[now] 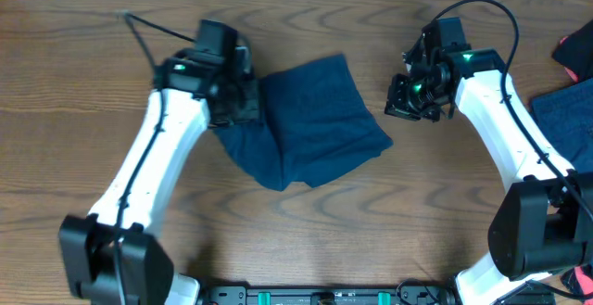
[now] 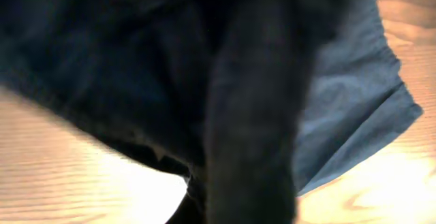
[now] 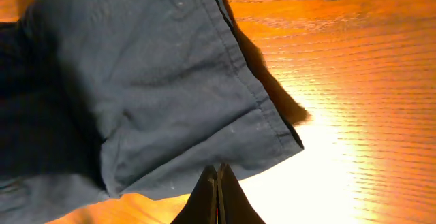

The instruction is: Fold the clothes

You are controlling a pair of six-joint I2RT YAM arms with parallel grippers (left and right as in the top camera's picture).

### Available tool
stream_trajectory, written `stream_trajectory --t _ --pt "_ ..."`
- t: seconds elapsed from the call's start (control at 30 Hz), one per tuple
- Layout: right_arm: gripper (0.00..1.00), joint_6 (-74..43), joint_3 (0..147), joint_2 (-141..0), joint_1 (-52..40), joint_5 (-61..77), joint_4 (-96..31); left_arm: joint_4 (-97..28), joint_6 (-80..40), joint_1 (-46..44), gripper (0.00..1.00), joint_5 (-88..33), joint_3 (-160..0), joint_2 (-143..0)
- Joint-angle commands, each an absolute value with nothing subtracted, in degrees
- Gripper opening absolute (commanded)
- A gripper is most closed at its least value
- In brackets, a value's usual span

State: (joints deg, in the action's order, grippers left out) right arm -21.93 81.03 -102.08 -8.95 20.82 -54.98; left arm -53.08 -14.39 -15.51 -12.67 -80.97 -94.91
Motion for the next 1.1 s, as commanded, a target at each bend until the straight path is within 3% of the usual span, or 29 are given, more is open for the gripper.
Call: stream_trajectory --t 0.0,0.17,0.33,0.73,1.07 --pt "0.01 -20.71 81.30 -101.58 -9.08 20.23 -55.05 -53.80 -18.57 -16.82 0.06 -9.43 -81.45 -96.68" --pt "0.01 -21.06 80.12 -102.43 -10.59 10.24 -52.64 -55.94 -18.52 -15.29 0.06 -6.20 -81.87 -95.50" --pt "0.01 -21.19 77.91 -106.61 -12.64 10.24 -48.73 -58.52 -17.67 -12.82 0.06 -5.91 -82.65 -92.82" --pt "0.01 -29.21 76.36 -122.85 -22.50 22.06 -47.40 -60.47 -15.03 -12.16 0.06 0.64 -82.91 -90.54" --pt "0.01 -30.20 76.34 -124.40 -34.20 34.50 -49.17 -62.02 -12.53 -12.38 0.06 3.20 -92.05 -90.54"
